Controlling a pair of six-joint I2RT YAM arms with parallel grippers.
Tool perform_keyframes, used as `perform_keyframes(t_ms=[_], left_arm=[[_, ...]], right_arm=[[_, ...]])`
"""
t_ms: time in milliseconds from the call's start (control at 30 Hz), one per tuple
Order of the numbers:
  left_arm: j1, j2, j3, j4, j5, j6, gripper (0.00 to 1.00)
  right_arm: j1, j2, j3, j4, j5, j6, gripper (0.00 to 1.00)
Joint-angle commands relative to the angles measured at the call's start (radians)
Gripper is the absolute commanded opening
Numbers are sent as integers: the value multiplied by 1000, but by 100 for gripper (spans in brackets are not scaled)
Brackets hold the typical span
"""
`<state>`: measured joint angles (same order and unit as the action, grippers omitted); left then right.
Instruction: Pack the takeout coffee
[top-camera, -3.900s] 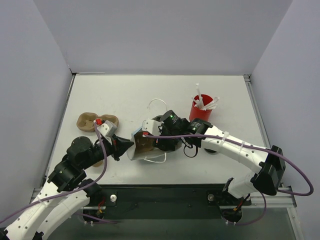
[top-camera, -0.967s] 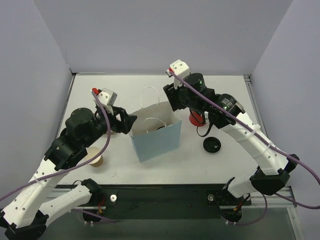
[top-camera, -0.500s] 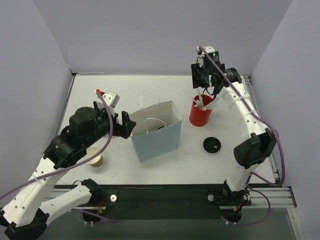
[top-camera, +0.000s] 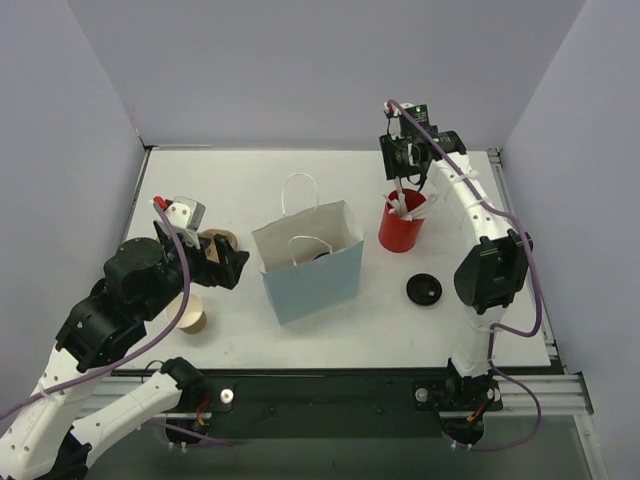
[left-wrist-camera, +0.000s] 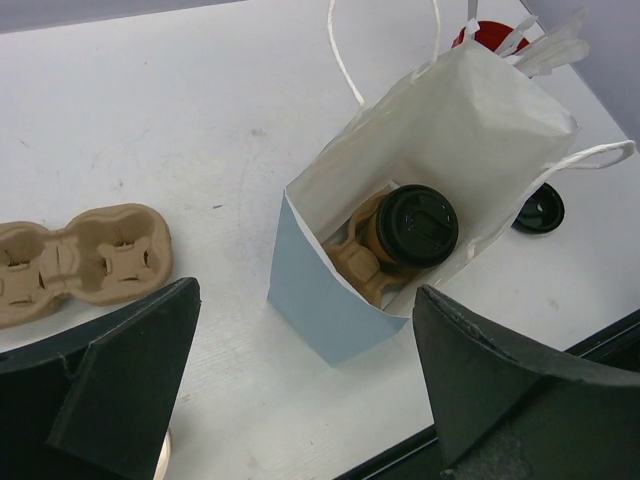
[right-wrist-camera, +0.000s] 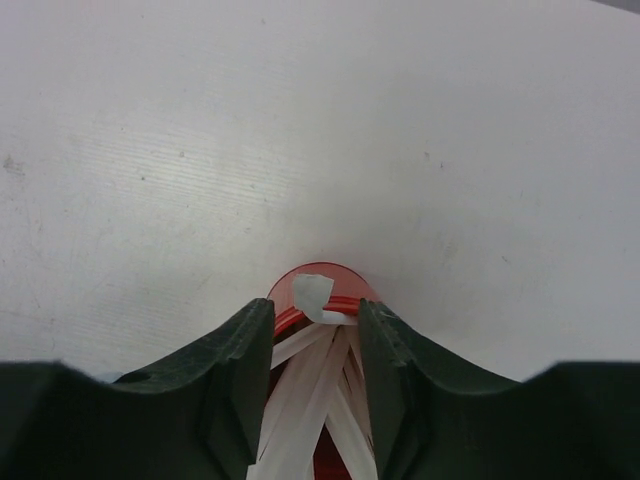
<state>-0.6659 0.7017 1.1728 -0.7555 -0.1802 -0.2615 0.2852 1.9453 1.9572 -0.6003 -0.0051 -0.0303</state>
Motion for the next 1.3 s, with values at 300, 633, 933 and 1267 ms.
perform_keyframes(t_ms=[300, 633, 933, 1267], left_arm=[[2, 9, 41, -38, -24, -24, 97], [2, -2, 31, -36, -18, -15, 97], [2, 13, 24, 10, -10, 18, 97], [2, 25, 1, 71, 8, 51, 97]], right_arm=[[-21, 75, 57, 46, -33, -7, 30], [-20, 17, 71, 56, 2, -10, 5], [-11, -115, 63, 50, 30, -16, 0], [14, -293, 78, 31, 17, 15, 0]])
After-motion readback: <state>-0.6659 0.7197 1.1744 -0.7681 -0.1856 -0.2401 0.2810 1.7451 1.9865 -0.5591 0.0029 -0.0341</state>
